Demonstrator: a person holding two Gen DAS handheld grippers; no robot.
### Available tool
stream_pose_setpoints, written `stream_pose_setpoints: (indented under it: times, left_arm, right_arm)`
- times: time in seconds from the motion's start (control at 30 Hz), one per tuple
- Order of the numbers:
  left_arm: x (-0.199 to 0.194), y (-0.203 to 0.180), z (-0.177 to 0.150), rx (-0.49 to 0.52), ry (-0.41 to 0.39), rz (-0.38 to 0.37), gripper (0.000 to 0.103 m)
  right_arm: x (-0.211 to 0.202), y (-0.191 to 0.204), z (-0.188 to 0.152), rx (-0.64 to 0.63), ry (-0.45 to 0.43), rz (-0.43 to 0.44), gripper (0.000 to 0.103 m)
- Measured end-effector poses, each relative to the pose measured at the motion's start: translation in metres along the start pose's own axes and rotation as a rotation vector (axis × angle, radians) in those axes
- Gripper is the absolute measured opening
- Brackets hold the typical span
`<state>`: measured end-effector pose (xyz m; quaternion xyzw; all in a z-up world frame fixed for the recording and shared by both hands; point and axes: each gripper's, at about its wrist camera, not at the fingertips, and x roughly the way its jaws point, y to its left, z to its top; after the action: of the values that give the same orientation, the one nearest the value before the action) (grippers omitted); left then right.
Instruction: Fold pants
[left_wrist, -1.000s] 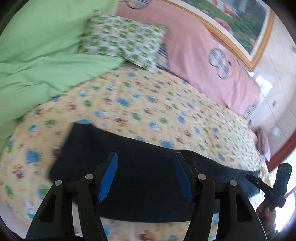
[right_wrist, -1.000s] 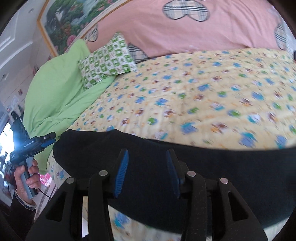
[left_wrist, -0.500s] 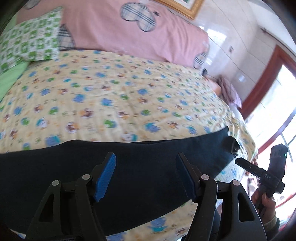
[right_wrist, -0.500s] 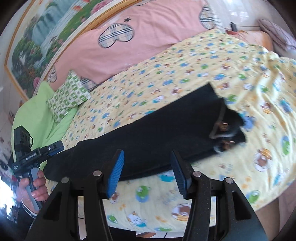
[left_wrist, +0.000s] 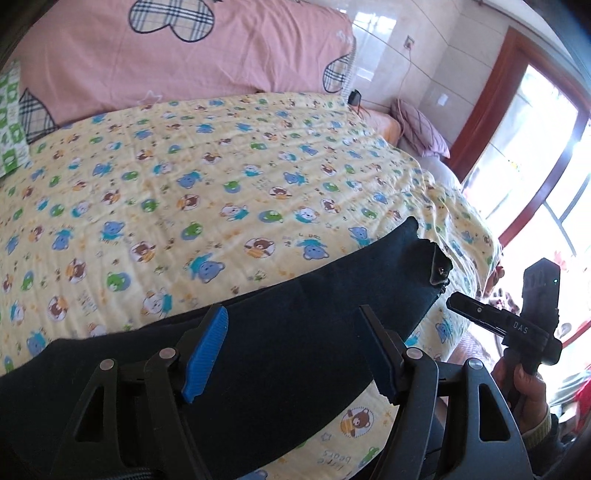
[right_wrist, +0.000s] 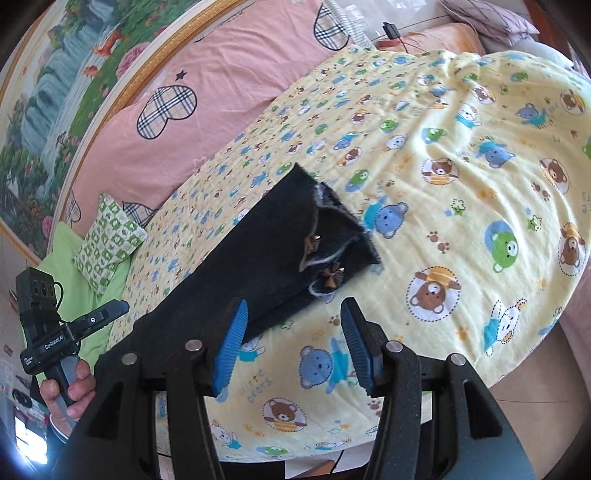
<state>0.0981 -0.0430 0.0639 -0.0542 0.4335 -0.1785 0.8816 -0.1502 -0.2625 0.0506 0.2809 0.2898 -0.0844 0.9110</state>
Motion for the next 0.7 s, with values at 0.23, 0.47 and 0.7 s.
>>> stream_pose_setpoints:
  times: [0.23, 0.47, 0.7]
  left_arm:
    - [0.029, -0.025, 0.023, 0.076, 0.044, -0.042, 0.072]
    - [0.063, -0.048, 0.043, 0.159, 0.112, -0.074, 0.074]
    - [0.103, -0.072, 0.064, 0.275, 0.191, -0.124, 0.074]
  right_arm:
    - [0.008, -0.019, 0.005, 0.082, 0.010, 0.022, 0.054]
    - [0.020, -0.023, 0.017, 0.153, -0.030, 0.062, 0.054]
    - [0.022, -0.042, 0.014, 0.161, -0.042, 0.123, 0.012]
